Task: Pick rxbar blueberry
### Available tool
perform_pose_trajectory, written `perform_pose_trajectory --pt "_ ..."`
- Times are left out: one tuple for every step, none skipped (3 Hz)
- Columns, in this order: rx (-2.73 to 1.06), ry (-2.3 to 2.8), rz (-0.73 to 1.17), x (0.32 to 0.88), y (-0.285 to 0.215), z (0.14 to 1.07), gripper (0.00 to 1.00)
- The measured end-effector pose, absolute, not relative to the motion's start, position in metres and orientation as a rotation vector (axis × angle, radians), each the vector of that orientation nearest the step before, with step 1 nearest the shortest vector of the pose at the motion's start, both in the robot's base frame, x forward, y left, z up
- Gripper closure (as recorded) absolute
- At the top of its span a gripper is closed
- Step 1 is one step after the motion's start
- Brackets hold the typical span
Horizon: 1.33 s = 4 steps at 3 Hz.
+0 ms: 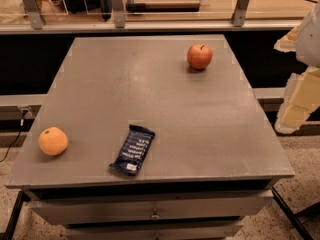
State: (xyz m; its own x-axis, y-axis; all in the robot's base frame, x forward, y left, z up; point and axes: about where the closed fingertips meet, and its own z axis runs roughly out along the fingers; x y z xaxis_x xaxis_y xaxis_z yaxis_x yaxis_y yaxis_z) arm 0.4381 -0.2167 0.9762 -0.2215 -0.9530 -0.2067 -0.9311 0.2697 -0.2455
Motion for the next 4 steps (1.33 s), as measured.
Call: perform_pose_trajectory --pt "-1.725 2.232 -0.099 0.438 -0.217 0.976 0.0" --pt "-1.828 2.151 -0.093 0.442 -0.195 0.975 0.0" --pt "-2.027 1.928 -0.076 0.443 -0.141 0.974 0.0" --pt "-2.318 1.538 -0.046 0.428 -0.068 0.97 0.0"
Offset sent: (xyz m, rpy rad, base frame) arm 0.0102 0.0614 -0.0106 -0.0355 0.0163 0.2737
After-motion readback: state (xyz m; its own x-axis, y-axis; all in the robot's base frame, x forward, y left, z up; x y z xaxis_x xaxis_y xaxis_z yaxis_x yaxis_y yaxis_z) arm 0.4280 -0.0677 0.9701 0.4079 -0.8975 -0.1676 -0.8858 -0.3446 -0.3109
